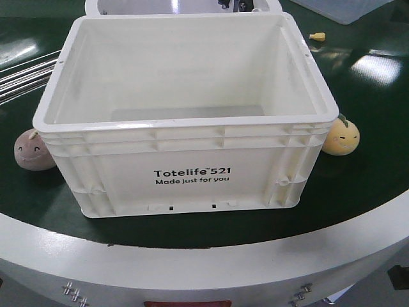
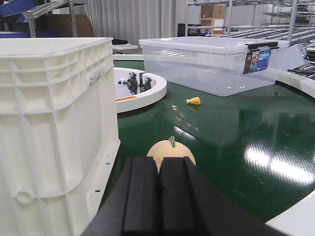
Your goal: Place moving items into box and shelve
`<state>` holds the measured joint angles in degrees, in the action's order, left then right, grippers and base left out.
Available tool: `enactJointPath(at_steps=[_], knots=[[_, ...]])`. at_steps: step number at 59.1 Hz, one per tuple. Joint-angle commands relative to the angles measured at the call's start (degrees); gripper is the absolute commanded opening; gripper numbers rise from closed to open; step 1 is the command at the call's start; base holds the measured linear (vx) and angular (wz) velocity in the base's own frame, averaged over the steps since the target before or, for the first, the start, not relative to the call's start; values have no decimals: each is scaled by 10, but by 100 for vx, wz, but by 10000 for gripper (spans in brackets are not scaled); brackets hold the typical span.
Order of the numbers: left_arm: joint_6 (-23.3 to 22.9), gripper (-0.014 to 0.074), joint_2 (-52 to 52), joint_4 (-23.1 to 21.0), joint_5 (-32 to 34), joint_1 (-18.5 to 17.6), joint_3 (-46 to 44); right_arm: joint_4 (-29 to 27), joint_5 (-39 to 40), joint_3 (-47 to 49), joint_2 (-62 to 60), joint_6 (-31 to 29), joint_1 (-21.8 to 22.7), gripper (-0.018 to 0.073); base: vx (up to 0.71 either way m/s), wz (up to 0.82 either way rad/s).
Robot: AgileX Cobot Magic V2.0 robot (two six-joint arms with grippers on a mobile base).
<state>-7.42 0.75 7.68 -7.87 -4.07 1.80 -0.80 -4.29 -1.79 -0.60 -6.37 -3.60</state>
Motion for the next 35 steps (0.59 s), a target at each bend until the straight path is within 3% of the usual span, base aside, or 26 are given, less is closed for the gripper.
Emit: enactJointPath(at_steps=[1,17,27,35], knots=[[-3,-22,8,1,66,0,10,-1,54,-10,-8,-4,1,-13,0,0],[2,-22,8,1,152,0,7,4,183,1,-8,-6,1,-13,0,0],[39,-22,-3,1,112,0,-50,8,69,98,-2,-21,1,-13,0,0],[59,-22,-81,1,51,0,-138,8,-37,188,58,-21,1,-13,0,0]])
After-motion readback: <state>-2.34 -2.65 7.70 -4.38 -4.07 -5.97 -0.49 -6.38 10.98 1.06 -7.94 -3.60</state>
